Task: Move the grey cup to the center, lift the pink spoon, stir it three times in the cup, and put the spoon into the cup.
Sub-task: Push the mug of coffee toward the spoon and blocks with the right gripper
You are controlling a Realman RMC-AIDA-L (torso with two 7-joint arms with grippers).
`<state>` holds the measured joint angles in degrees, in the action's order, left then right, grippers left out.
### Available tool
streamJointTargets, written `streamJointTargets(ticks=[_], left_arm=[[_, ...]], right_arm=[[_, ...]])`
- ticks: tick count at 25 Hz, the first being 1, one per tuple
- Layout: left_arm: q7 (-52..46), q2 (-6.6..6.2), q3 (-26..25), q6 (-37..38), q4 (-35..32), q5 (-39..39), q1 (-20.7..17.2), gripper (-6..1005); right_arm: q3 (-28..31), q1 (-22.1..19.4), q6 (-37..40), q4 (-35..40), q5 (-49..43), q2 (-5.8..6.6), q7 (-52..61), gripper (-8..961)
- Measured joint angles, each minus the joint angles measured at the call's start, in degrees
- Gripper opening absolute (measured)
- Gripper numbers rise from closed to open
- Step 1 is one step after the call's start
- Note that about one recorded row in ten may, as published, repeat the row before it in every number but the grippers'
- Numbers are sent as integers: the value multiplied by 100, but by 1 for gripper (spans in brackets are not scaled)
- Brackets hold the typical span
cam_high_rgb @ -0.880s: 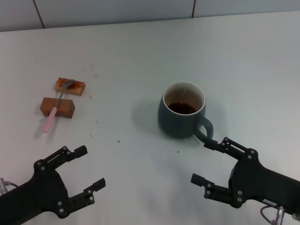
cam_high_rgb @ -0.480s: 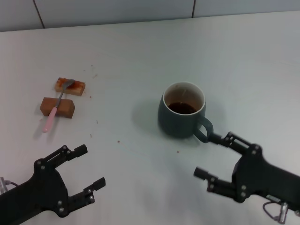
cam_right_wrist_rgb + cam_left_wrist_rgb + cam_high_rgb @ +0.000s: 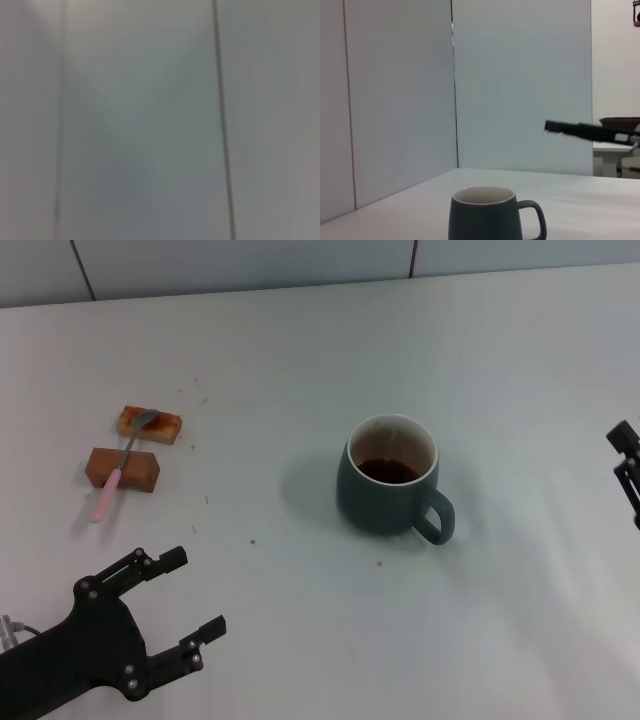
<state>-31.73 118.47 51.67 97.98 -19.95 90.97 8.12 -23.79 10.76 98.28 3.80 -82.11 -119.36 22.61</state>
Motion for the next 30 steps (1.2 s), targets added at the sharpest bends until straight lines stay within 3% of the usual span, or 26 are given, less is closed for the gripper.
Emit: streamJointTargets(ticks=[6,15,20,30], left_arm=[[0,1,0,8,63,0,22,782],[0,-5,1,24,62,0,27,781],[0,2,17,32,61,-1,42,781],[0,0,1,66,61,-1,60,781]], right_arm=[[133,585,-1246,-500,12,-14,-738,307],[65,1228,-1991,-952,-65,-20,-1087,69],[57,1487,-2274,-1162,-375,-18,-1110,-3],[60,1927,-2875,-1586,-476,-17,-1071,-1]])
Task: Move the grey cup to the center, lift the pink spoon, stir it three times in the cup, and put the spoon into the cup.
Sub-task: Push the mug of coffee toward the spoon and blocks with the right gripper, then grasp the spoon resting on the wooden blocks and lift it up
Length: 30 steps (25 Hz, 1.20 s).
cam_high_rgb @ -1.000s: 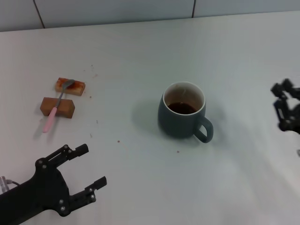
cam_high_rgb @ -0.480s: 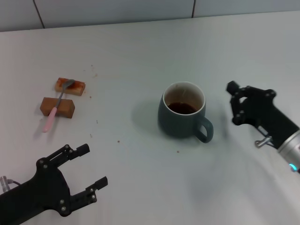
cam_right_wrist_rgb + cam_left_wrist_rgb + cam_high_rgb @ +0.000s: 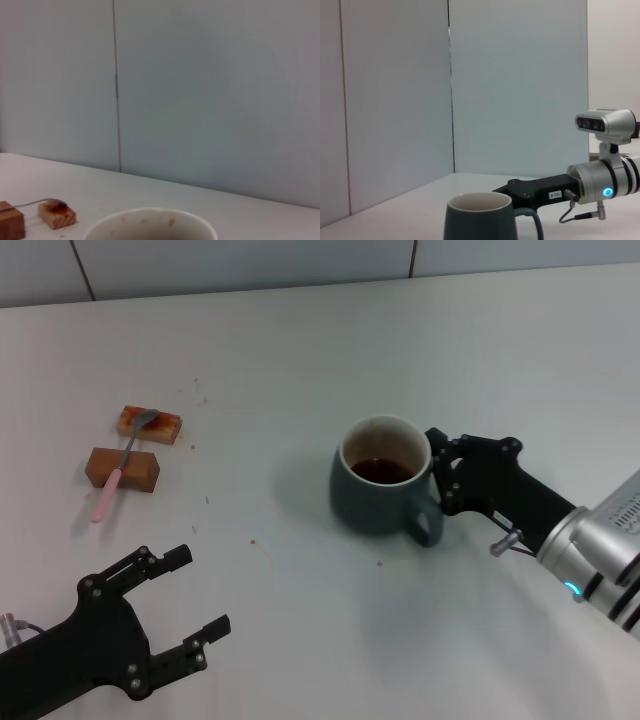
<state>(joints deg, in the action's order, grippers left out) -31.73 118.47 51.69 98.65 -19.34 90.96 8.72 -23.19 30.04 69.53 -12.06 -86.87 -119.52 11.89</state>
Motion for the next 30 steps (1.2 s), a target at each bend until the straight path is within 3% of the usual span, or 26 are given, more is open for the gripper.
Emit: streamJointTargets(ticks=[16,25,30], left_arm=[[-61,0,-1,48,0,-6,-3,780],[-62,0,-1,102,1,-9,-28,780],[-44,0,-3,107,0,-10,-44,779]], right_arm=[[78,832,-327,-605,-188,-24,30,-1],[123,982,-525,-703,-273,-27,32,0],[153,716,-73,-611,-275,3,0,-1]])
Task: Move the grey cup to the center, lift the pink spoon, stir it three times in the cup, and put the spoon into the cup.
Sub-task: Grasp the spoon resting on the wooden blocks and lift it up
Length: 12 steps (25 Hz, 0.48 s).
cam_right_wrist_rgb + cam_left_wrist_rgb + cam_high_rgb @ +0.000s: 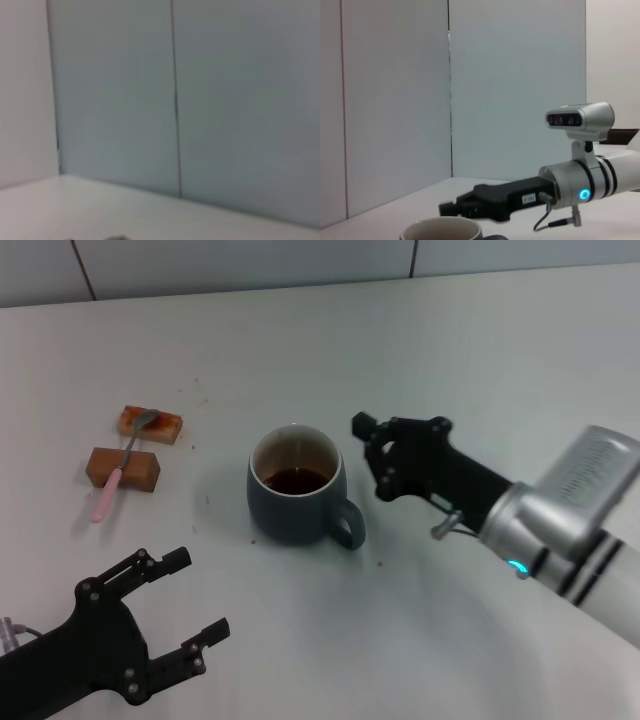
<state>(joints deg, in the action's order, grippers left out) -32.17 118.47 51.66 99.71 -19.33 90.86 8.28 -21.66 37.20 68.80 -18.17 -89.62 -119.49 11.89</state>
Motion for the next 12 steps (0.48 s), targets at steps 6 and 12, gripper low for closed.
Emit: streamJointTargets(ticks=[6,12], left_arm=[[15,1,-190,7,15,2,-40,779],[40,0,-673,9,263,1,-47,779]], right_arm=[[-150,-1326,2460,652,-953,11,-22,-1],[-151,-2027,3030,833,-1994,8,-803,0]])
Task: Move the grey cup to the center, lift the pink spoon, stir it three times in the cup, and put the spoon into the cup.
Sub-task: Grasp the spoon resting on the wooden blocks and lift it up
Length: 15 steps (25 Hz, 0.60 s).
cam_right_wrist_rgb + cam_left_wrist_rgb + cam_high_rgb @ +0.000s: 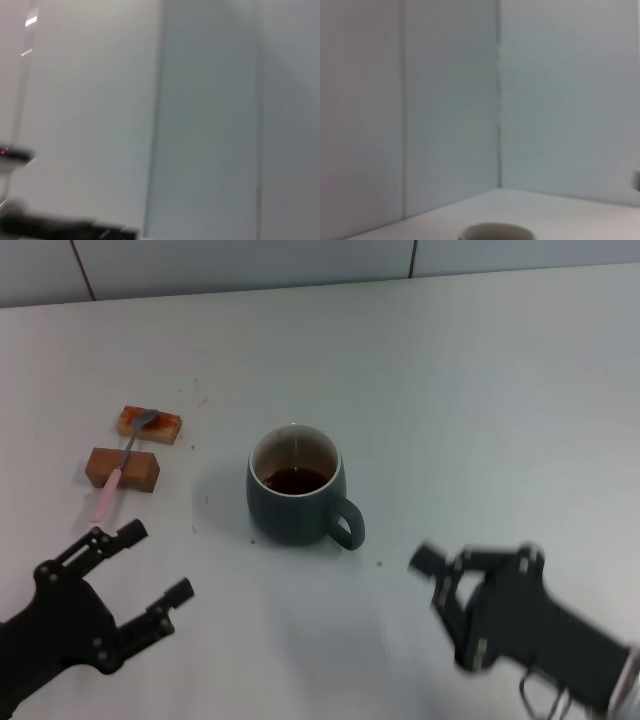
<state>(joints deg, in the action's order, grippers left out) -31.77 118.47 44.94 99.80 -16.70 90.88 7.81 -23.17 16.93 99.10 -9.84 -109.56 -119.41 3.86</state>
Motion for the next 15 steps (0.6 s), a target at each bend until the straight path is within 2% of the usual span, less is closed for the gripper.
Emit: streamJointTargets(ticks=[1,3,4,5,6,8,11,12,13,14,15], left_arm=[[0,0,0,0,0,0,0,779],[-136,0,-475,37,303,0,22,779],[-136,0,-475,37,303,0,22,779],[-195,0,-643,66,455,0,37,779],[-401,-6,-1110,98,851,0,59,778],[-544,-6,-1287,95,975,-1,61,778],[-544,-6,-1287,95,975,-1,61,778],[-838,-7,-1578,84,1155,-1,63,778],[-838,-7,-1578,84,1155,-1,63,778],[-1702,-2,-2013,73,1451,-1,63,778],[-2007,4,-2089,77,1563,0,63,778]], right_arm=[[3,-103,-17,-27,-183,-8,-350,0],[32,-220,-130,-165,-361,-16,-850,0],[108,-264,-262,-335,-372,-8,-954,0],[108,-264,-262,-335,-372,-8,-954,23],[160,-265,-312,-381,-367,-1,-888,45],[273,-267,-409,-406,-362,4,-725,91],[382,-261,-580,-435,-359,5,-663,219],[419,-254,-635,-448,-358,5,-660,262],[453,-248,-691,-462,-357,6,-655,305],[495,-240,-754,-476,-356,8,-651,350],[525,-229,-811,-489,-355,10,-648,395]])
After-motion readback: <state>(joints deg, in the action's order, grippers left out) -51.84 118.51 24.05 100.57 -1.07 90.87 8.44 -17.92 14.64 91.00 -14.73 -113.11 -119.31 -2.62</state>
